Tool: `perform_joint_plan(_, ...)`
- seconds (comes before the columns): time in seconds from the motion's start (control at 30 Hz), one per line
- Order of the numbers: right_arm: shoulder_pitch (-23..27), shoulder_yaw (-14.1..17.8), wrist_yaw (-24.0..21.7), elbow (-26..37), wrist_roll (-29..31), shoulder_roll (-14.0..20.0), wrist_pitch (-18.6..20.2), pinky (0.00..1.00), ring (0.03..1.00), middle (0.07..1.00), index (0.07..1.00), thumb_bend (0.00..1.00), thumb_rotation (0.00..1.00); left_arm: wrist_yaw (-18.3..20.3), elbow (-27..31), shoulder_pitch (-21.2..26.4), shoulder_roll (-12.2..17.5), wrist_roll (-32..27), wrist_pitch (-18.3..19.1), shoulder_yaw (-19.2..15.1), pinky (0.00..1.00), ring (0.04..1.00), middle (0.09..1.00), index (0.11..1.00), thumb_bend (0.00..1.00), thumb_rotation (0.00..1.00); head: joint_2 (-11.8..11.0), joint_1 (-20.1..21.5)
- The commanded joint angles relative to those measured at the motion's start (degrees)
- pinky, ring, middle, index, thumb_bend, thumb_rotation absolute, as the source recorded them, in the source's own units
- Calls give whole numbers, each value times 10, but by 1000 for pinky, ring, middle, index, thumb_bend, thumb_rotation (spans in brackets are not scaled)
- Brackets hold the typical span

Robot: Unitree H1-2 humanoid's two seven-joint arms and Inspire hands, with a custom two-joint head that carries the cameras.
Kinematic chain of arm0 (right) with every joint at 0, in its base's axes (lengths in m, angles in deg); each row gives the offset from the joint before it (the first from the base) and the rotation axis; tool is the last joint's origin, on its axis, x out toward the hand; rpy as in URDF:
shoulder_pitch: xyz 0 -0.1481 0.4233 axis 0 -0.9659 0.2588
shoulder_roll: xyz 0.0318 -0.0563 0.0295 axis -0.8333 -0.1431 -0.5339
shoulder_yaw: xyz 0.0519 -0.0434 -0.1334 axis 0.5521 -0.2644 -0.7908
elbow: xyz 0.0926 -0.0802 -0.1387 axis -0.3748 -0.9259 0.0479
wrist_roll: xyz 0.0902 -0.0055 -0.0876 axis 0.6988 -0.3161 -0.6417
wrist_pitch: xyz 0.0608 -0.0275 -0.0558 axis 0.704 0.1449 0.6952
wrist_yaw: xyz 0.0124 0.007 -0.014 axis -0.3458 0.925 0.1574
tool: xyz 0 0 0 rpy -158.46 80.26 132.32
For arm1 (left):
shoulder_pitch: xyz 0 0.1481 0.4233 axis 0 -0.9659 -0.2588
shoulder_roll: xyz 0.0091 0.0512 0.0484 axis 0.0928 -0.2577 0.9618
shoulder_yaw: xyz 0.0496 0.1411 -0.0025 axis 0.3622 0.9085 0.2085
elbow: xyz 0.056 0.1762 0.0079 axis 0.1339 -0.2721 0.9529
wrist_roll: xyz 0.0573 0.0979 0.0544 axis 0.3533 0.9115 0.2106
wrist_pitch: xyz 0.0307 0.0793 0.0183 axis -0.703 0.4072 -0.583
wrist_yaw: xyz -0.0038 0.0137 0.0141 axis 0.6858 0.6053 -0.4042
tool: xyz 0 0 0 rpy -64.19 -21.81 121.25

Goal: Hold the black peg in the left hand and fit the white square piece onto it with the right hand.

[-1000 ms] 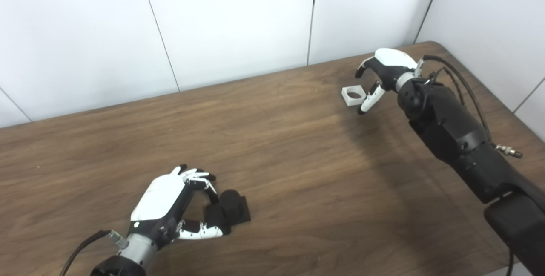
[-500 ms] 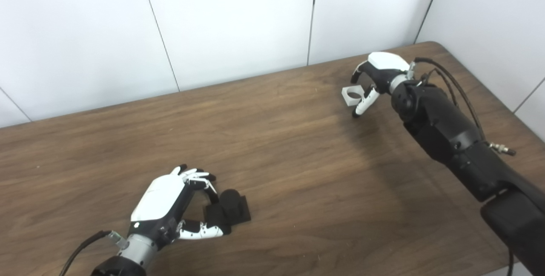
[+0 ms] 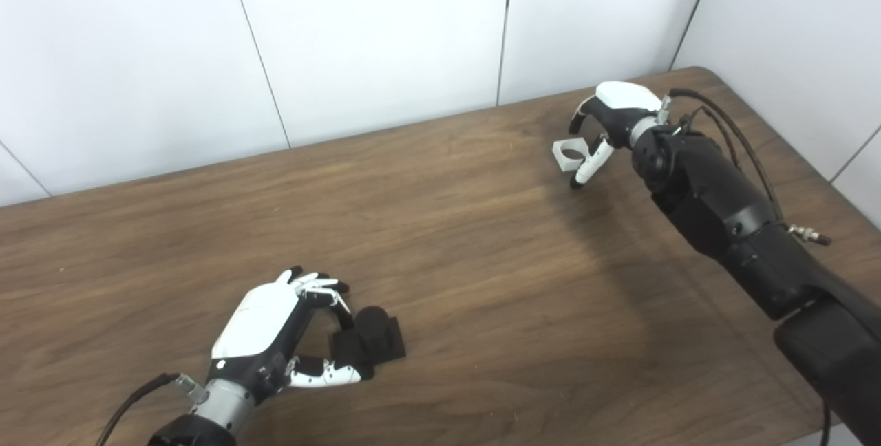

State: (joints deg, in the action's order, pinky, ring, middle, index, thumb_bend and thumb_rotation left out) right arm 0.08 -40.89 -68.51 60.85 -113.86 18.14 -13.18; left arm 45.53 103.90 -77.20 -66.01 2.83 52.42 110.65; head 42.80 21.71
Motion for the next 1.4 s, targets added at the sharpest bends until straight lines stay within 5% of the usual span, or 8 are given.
perform_joint_plan(0.0, 32, 7, 10, 8, 0, 16, -10, 960, 966, 887, 672, 803, 197, 26, -1, -9, 7, 1, 7, 8, 1000, 884, 796, 485, 520, 50, 1, 0)
perform_joint_plan(0.33, 42, 0, -2, -8, 7, 15, -13, 967, 964, 869, 609, 793, 175, 29, 1, -9, 7, 0, 10, 9, 1000, 887, 796, 485, 520, 50, 3, -1)
perform_joint_plan(0.37, 42, 0, -3, -8, 8, 15, -12, 968, 964, 868, 540, 635, 158, 29, 1, -9, 7, 0, 10, 9, 1000, 887, 796, 485, 520, 50, 4, -1)
perform_joint_plan(0.47, 43, -5, -8, -6, 9, 17, -12, 959, 960, 867, 496, 536, 148, 30, 2, -8, 7, 1, 13, 10, 1000, 888, 797, 485, 520, 50, 4, -1)
perform_joint_plan(1.23, 22, -3, -11, 9, 16, 19, -7, 909, 940, 822, 484, 524, 133, 33, 10, -7, 5, 8, 21, 14, 1000, 887, 793, 485, 520, 50, 15, -12)
perform_joint_plan(1.37, 13, -4, -19, 39, 28, 31, -41, 925, 947, 819, 484, 524, 132, 31, 9, -7, 2, 11, 22, 17, 1000, 886, 792, 485, 521, 51, 20, -31)
